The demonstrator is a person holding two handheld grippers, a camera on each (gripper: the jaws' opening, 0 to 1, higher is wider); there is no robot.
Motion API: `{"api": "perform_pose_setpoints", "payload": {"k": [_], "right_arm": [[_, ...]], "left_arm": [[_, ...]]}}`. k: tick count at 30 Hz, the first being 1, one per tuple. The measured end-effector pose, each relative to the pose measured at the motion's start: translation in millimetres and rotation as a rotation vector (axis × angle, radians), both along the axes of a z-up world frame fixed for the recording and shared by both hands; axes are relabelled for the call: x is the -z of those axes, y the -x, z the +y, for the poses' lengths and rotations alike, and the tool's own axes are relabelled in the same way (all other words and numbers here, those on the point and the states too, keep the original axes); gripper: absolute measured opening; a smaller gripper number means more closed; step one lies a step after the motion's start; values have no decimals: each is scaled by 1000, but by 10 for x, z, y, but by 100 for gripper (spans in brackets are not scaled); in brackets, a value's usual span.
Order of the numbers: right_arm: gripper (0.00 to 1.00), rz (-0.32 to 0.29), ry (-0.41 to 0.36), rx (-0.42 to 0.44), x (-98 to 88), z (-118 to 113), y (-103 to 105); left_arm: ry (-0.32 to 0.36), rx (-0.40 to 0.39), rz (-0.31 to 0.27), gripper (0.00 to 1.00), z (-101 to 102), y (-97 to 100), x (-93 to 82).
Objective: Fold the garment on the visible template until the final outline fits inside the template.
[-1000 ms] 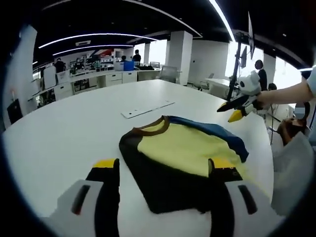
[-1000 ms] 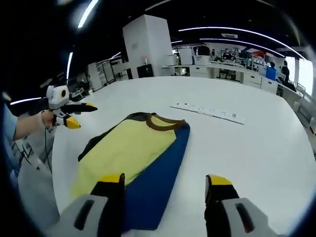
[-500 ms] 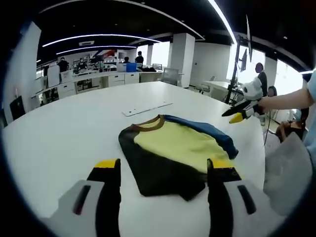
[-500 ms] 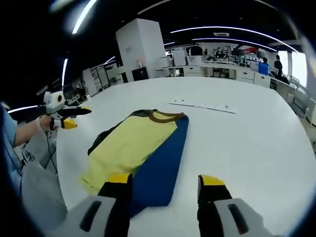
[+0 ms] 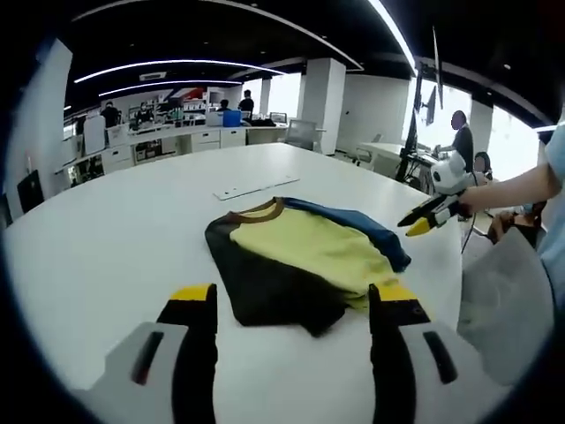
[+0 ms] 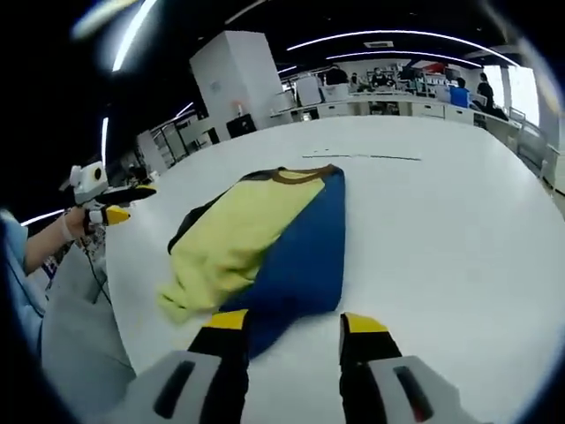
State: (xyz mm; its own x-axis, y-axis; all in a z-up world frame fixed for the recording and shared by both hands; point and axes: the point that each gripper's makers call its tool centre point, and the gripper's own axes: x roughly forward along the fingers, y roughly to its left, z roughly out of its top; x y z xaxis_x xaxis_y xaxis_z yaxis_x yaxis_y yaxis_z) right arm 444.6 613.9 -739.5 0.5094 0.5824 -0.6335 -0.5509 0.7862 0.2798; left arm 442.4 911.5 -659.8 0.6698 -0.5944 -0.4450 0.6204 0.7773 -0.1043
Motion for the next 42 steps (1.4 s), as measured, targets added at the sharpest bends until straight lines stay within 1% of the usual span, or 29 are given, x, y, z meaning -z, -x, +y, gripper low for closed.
{"api": "perform_pose_setpoints", "payload": {"k": [3, 6, 7, 11, 14, 16, 17, 18, 20, 23, 25, 27, 31, 32, 34, 35, 37, 38, 39, 42], "right_arm": [[32, 14, -8, 9, 38, -1, 16], [25, 37, -21, 21, 112, 30, 21], [23, 49, -21, 30, 155, 39, 18], [16, 75, -54, 68, 225, 105, -5], [10, 94, -82, 97, 255, 137, -28], [9, 101, -84, 104, 287, 150, -31], [6, 98, -92, 105, 285, 157, -36], [5, 113, -101, 120, 298, 158, -36], [1, 117, -106, 128, 305, 160, -36], [0, 114, -117, 146, 286, 155, -41], [0, 108, -124, 142, 238, 145, -42], [0, 83, -120, 149, 155, 108, -79], [0, 14, -124, 158, -113, 68, -202], [0, 8, -132, 163, -172, 70, -227], [0, -35, -136, 150, -328, 113, -297], [0, -62, -136, 141, -419, 156, -333], [0, -83, -138, 115, -520, 270, -352], [0, -88, -137, 110, -537, 292, -355], [0, -107, -125, 79, -570, 387, -346], [0, -124, -65, -7, -526, 617, -269]], "left_arm": [[-2, 2, 4, 66, 0, 24, 13], [2, 1, 7, 66, -7, 31, 18], [4, 0, 9, 66, -11, 34, 22], [8, -1, 12, 66, -18, 50, 29], [9, -4, 15, 66, -4, 64, 35], [9, -9, 18, 66, 9, 69, 42], [10, -10, 19, 65, 14, 71, 43], [11, -12, 18, 65, 18, 70, 45], [14, -17, 21, 65, 26, 70, 52], [14, -17, 25, 65, 29, 67, 69], [15, -17, 25, 65, 26, 65, 73], [16, -17, 24, 64, 18, 64, 68], [22, -16, 24, 64, 4, 61, 72], [24, -17, 25, 64, 1, 61, 75], [29, -17, 26, 64, -8, 61, 78], [32, -16, 26, 64, -17, 63, 77], [33, -15, 27, 63, -26, 66, 81], [33, -15, 27, 64, -29, 68, 83], [35, -15, 28, 63, -34, 70, 85], [37, -13, 28, 63, -44, 81, 86]]}}
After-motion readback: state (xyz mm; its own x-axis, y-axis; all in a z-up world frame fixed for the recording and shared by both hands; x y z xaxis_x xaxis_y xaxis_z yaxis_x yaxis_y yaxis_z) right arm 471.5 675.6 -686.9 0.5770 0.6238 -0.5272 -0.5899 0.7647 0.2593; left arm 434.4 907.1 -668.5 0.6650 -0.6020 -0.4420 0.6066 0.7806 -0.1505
